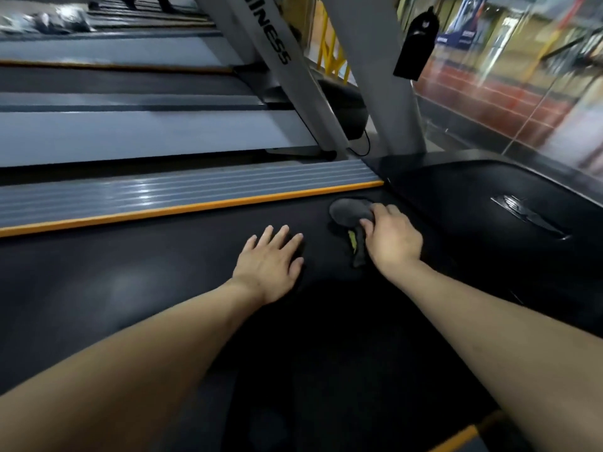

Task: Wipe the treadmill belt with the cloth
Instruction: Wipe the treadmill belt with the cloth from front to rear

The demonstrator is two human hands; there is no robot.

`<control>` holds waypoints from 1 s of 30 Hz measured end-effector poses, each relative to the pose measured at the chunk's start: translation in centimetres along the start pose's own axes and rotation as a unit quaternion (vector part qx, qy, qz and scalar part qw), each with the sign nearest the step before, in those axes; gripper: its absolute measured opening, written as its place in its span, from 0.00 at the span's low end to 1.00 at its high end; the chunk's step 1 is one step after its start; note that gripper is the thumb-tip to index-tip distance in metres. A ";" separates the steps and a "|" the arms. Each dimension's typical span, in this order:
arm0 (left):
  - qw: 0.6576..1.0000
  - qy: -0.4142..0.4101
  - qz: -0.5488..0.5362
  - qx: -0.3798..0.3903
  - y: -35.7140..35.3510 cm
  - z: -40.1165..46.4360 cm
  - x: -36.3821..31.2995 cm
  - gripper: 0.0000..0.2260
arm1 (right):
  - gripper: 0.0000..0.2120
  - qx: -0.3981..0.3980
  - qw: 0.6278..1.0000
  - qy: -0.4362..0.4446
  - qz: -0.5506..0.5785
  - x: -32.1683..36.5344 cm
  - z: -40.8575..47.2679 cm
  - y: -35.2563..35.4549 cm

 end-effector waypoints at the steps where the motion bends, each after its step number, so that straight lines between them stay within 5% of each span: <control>1: 1.000 0.002 0.000 -0.003 -0.3 1.4 0.4 0.26 | 0.19 0.014 1.000 0.008 0.011 -0.2 1.3 -1.3; 6: 0.999 0.020 -0.033 -0.004 -1.8 7.4 0.8 0.25 | 0.26 0.123 0.986 0.068 0.092 -0.6 3.1 -8.9; 23: 0.993 0.077 -0.070 -0.059 -5.0 10.8 0.9 0.24 | 0.17 -0.067 0.985 0.101 0.121 -1.9 4.5 -11.6; 30: 0.993 0.076 -0.072 -0.050 -5.0 10.7 0.9 0.25 | 0.16 -0.028 0.985 0.161 0.062 -4.9 10.5 -13.1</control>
Point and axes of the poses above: each hand's wrist, its own z-axis towards the middle knuckle, its own y-axis out of the back of the hand, x = y × z, the point moved 6 cm from there along z, towards the middle knuckle, and after that the axes turned 2 degrees about -y, right-handed, at the moved point
